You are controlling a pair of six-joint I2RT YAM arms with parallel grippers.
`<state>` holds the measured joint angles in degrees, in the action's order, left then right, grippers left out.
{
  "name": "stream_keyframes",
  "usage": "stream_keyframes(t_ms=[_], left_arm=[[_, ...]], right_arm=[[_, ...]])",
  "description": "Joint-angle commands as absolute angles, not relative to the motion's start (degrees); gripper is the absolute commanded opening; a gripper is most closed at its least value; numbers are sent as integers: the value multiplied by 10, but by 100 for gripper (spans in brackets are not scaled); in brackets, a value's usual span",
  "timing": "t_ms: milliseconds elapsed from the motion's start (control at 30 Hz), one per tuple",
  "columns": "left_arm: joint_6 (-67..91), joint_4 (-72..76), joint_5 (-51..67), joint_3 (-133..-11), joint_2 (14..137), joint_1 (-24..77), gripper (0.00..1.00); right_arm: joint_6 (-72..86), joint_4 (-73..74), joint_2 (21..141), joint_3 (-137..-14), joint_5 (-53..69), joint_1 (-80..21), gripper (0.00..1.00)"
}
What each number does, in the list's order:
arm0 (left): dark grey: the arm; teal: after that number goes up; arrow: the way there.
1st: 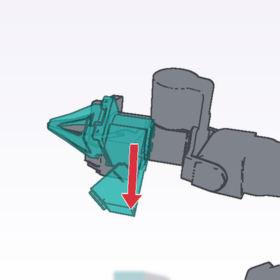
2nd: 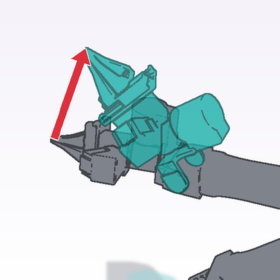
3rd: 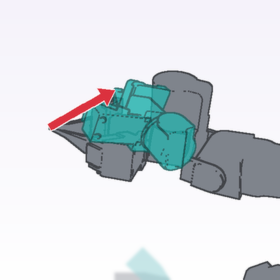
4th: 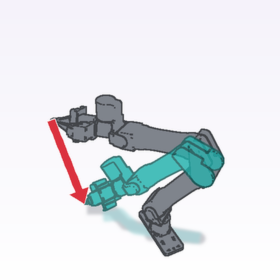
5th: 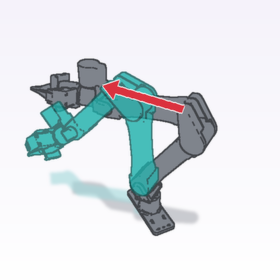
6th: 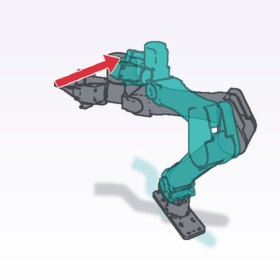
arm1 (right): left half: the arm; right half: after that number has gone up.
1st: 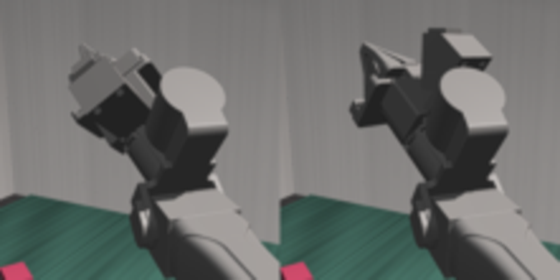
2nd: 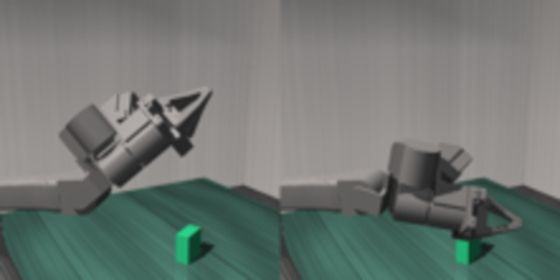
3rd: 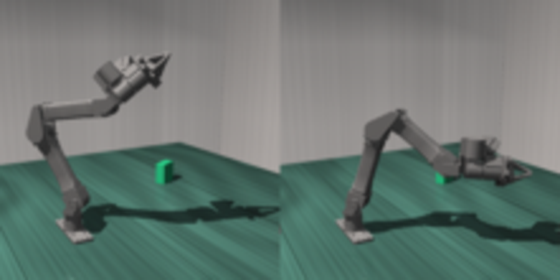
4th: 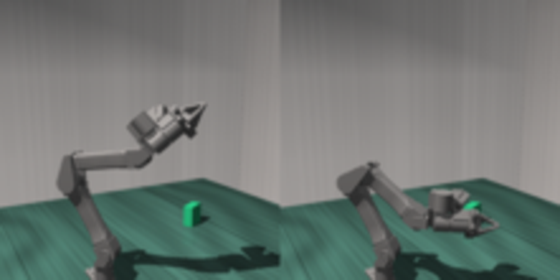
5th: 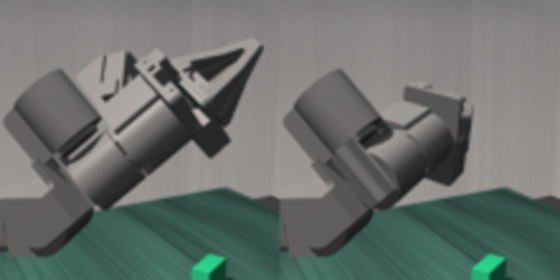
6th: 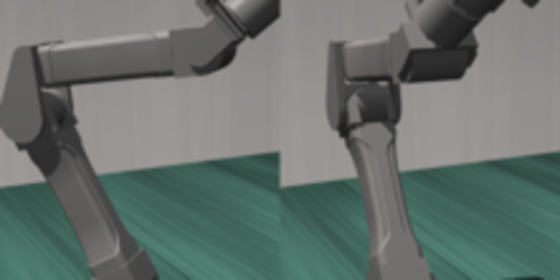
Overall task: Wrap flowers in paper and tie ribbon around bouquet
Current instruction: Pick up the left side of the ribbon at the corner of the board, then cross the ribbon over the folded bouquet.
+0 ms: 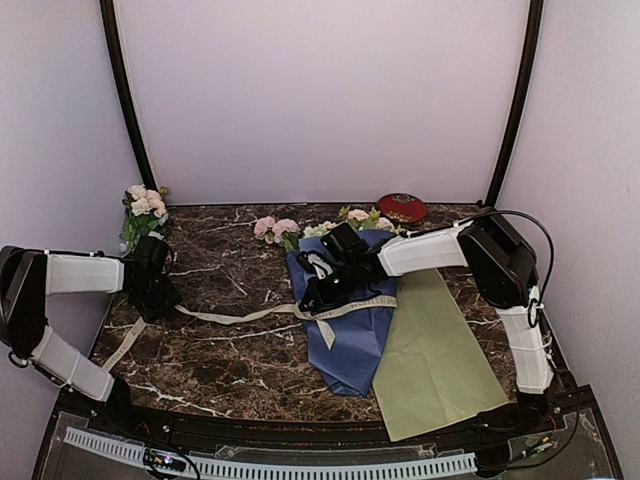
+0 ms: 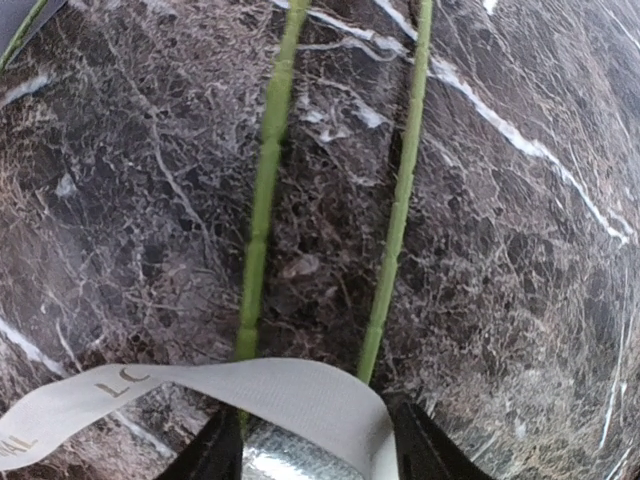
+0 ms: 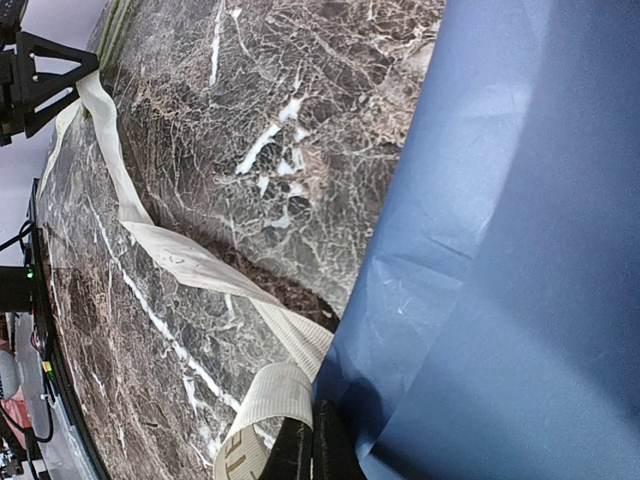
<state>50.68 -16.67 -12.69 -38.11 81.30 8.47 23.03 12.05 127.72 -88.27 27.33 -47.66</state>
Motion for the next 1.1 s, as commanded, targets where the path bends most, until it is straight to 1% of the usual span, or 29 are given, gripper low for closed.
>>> stream_keyframes(t_ms=[0, 33, 100, 133, 167, 400, 567, 633, 733, 867, 967, 1067], left_arm=[[518, -139, -136, -387, 830, 84, 45], [517, -140, -140, -389, 834, 84, 38], [513, -142, -146, -394, 839, 84, 19], [512, -145, -148, -396, 839, 84, 7], [511, -148, -149, -398, 836, 84, 0], [474, -125, -166, -405, 776, 102, 0], [389, -57, -204, -435, 747, 187, 0], [323, 11, -202, -444, 738, 232, 0], [206, 142, -139, -446, 733, 301, 0], [66, 277, -28, -443, 749, 390, 0], [9, 309, 47, -458, 781, 431, 0], [-30, 313, 80, -486, 822, 465, 0]], right_arm=[[229, 127, 1251, -876, 273, -480, 0], [228, 128, 1251, -876, 272, -481, 0], [227, 129, 1250, -876, 271, -480, 0], [227, 129, 1250, -877, 271, -480, 0], [228, 129, 1251, -878, 273, -480, 0], [232, 127, 1249, -885, 279, -480, 0], [237, 122, 1243, -894, 305, -473, 0], [257, 99, 1236, -886, 336, -465, 0], [301, 43, 1221, -867, 383, -446, 0], [326, 0, 1201, -860, 405, -423, 0], [358, -37, 1191, -846, 418, -400, 0], [375, -57, 1179, -834, 415, -379, 0]])
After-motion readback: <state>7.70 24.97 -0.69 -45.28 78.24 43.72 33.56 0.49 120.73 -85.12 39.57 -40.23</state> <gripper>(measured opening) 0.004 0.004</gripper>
